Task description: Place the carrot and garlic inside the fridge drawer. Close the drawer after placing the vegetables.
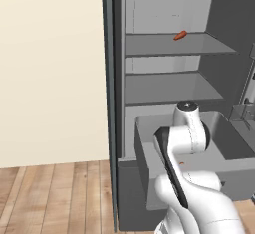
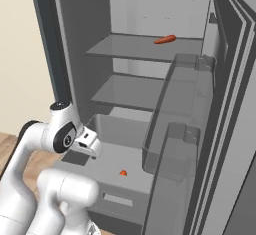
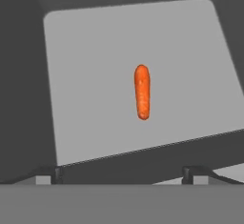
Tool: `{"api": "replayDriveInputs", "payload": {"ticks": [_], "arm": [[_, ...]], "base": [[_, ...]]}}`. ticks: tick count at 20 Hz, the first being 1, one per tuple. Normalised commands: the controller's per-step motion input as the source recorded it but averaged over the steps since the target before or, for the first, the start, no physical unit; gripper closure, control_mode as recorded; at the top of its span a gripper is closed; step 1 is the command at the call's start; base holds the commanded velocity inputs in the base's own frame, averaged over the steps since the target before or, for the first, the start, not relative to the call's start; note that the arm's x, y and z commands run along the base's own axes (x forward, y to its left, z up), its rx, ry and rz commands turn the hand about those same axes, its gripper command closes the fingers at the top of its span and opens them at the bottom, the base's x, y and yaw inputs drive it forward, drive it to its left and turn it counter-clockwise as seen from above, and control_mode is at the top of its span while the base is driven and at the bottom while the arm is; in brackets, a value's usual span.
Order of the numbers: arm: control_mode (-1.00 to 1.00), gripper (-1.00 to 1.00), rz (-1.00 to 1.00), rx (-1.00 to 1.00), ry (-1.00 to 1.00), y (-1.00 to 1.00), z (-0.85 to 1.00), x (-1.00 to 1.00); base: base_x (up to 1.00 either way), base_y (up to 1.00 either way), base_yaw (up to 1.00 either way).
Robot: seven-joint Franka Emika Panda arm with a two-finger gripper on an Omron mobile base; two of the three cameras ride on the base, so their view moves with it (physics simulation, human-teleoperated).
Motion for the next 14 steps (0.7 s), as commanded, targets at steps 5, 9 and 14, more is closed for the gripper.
{"api": "replayDriveInputs", "payload": {"ticks": [5, 9, 14], "arm": [[1.00, -1.00, 0.00, -0.01, 0.00, 0.03, 0.00, 0.00], [1.00, -1.00, 0.00, 0.00, 0.00, 0.00, 0.00, 0.00], [1.00, -1.00, 0.00, 0.00, 0.00, 0.00, 0.00, 0.00]], "base": [[-0.27, 0.00, -0.08], [-0.66, 0.14, -0.45], [-0.62, 0.37, -0.67]]}}
